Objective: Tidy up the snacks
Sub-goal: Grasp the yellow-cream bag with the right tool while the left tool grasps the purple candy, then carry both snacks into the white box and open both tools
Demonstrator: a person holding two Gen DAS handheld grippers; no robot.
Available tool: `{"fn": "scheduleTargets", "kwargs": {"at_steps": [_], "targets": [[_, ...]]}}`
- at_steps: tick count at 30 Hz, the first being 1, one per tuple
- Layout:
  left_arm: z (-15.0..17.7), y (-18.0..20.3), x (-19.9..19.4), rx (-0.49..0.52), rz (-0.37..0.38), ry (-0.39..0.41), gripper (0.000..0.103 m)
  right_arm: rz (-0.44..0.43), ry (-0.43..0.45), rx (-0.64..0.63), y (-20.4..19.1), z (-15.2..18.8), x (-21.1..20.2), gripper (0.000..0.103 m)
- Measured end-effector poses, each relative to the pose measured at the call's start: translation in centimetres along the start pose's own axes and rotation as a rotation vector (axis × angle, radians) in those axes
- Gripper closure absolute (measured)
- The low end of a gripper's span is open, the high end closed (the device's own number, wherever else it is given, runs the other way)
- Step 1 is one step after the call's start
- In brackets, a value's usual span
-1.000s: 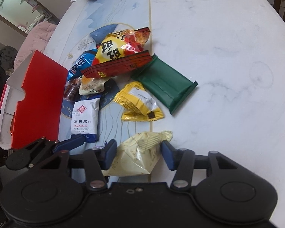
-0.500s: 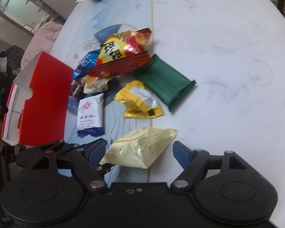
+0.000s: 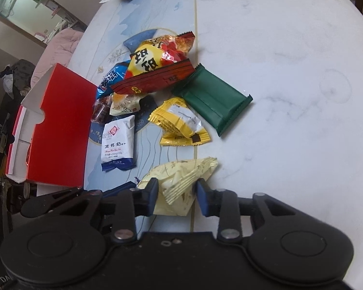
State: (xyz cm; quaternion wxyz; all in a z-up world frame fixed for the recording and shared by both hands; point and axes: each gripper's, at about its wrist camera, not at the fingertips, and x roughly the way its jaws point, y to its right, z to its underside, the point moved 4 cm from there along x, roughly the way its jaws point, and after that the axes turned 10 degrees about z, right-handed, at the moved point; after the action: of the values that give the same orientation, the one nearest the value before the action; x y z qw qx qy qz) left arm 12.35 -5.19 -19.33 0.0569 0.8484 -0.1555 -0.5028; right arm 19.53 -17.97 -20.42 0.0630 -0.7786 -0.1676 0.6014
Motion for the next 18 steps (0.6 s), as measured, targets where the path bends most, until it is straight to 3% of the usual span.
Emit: {"fn": "scheduleTargets", "kwargs": {"at_steps": [18], "targets": [[0.0,-0.6,-5.4,-0.157,-0.055,0.097,0.082,-0.012,0.078,-0.069,0.8,0.1,-4.3,0.076]]}}
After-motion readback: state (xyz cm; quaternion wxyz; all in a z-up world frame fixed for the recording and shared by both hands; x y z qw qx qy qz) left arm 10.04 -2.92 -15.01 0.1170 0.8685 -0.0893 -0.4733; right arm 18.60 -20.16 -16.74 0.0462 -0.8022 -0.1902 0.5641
